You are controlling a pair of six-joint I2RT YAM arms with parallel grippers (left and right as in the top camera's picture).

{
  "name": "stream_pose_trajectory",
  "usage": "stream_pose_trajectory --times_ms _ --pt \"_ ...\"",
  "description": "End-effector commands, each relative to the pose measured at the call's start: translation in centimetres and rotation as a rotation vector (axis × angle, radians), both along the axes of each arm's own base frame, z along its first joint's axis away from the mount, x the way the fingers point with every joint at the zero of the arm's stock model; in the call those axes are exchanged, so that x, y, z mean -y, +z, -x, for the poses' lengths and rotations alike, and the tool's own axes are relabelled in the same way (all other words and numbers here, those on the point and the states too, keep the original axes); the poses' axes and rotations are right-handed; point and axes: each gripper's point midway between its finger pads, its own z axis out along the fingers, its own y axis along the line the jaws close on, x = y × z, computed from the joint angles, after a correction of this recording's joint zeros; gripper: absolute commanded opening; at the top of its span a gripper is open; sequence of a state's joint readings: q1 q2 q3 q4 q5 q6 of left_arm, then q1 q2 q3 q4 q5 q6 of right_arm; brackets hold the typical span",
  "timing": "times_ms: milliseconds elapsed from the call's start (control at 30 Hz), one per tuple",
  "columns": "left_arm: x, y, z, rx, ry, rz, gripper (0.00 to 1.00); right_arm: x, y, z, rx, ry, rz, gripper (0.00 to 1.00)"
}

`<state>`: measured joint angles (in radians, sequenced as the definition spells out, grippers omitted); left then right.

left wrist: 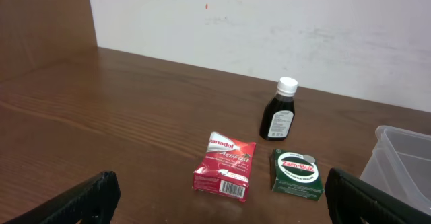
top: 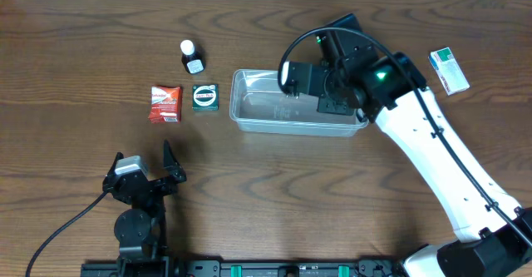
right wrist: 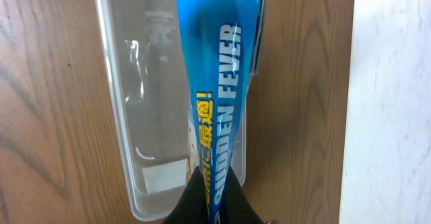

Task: Pack container
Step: 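Lift the blue box and carry it over the clear container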

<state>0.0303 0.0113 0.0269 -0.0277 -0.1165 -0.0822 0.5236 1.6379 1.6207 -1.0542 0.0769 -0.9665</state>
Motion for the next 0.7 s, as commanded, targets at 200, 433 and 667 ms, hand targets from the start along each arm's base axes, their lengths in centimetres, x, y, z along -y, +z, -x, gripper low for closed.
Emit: stream_pose_trajectory --times_ms 200,433,667 --pt "-0.5 -1.9 0.1 -0.055 0.028 0.004 0.98 -1.3 0.2 0.6 0.004 0.077 -0.006 0.01" --pt "-0.5 -1.9 0.1 -0.055 0.028 0.005 0.98 -1.2 -0.7 0.7 -0.014 0.126 0.034 0.01" --pt "-0.5 -1.9 0.1 -0.055 0.028 0.004 0.98 -1.3 -3.0 0.3 -0.071 0.126 0.064 0.01"
